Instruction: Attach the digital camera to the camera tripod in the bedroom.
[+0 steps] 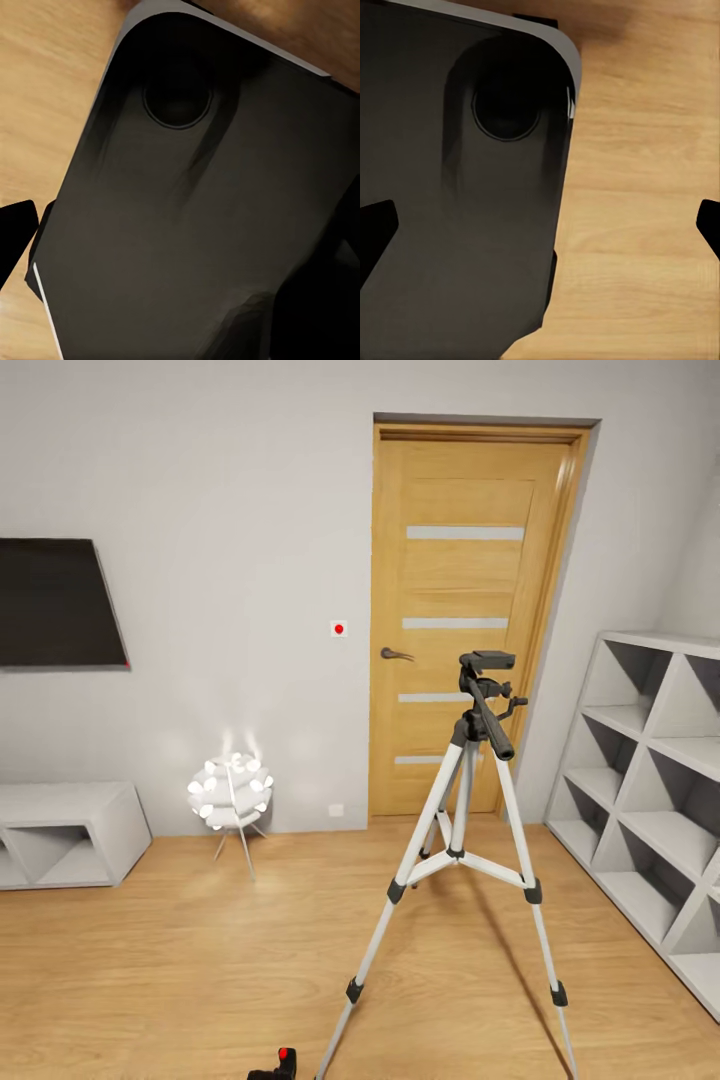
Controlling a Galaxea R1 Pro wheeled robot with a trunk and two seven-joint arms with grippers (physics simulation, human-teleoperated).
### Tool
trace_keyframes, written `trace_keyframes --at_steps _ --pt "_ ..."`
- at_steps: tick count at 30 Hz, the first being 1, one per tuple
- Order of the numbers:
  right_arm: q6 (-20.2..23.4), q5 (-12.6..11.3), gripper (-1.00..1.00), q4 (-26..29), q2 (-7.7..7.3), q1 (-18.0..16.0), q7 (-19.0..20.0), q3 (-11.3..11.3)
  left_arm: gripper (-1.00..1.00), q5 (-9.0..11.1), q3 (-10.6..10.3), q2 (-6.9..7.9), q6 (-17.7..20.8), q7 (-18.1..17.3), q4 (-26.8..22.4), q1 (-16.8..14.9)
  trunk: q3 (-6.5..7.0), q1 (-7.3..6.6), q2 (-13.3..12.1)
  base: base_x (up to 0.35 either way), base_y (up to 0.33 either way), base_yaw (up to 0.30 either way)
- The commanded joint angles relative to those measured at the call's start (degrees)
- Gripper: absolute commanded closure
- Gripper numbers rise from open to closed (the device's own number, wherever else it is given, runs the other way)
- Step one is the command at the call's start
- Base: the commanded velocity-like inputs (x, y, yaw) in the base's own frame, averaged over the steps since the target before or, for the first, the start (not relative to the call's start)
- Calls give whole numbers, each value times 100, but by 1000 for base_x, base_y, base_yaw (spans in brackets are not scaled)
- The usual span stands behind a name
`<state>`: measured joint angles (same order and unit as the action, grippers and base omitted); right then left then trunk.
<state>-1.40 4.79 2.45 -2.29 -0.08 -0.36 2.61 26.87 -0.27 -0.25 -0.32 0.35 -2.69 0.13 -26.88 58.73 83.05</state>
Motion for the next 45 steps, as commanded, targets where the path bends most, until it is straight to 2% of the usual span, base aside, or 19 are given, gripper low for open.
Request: trace_keyframes --at_steps 1,5,8,12,15,16,19,20,24,25,26,29,30,34,42,45 --pt "-2 51 -100 1 -6 -1 -1 21 -100 29 -5 -1 -2 1 -8 2 -5 0 2 -8 0 0" --pt "16 74 -100 5 -24 -1 16 27 -100 28 -8 32 13 -18 -17 1 -5 0 2 -4 0 0" --pt "-53 95 -100 112 -26 -1 5 28 -100 23 -10 118 23 3 -201 2 -5 0 2 -1 0 0" --pt "17 105 -100 662 -35 -1 44 29 -100 21 -7 283 127 29 -701 3 -5 0 2 0 0 0" --pt "224 97 -100 1206 -43 -1 66 29 -100 16 -4 405 359 36 -1149 -2 -5 0 2 0 0 0" --pt "448 81 -100 1623 -47 -1 77 26 -100 15 -2 489 652 39 -1511 -6 -5 0 2 0 0 0" --pt "873 50 -100 2295 -49 -1 87 8 -100 16 -1 632 1279 45 -2117 -9 -5 0 2 0 0 0" --pt "1175 32 -100 2746 -47 -1 91 -3 -100 18 3 733 1776 51 -2519 -14 -5 0 2 0 0 0" --pt "1723 -23 -100 3557 -45 -1 95 -21 -100 19 12 889 2670 116 -3260 -106 -5 0 2 0 0 0" --pt "1935 -61 -100 3882 -43 -1 95 -25 -100 20 14 928 2978 185 -3577 -223 -5 0 2 0 0 0" --pt "2257 -201 -100 4422 -36 -17 97 -34 -100 21 19 953 3391 440 -4084 -623 -5 0 2 0 0 0" --pt "2315 -289 -100 4597 -23 -22 93 -38 -100 25 21 953 3493 620 -4239 -878 -5 0 2 0 0 0" --pt "2343 -367 -100 4715 12 -25 77 -36 -100 32 19 940 3561 845 -4342 -1211 -5 0 2 0 0 0" --pt "2387 -407 -100 4772 24 -27 83 -34 -100 31 18 924 3588 990 -4448 -1430 -5 0 2 0 0 0" --pt "2422 -444 -100 4793 44 -26 96 -33 -100 29 1 838 3696 1071 -5098 -1547 -5 0 2 0 0 0" --pt "2419 -441 -100 4792 46 -25 97 -33 -100 29 0 807 3726 1068 -5134 -1546 -5 0 2 0 0 0"
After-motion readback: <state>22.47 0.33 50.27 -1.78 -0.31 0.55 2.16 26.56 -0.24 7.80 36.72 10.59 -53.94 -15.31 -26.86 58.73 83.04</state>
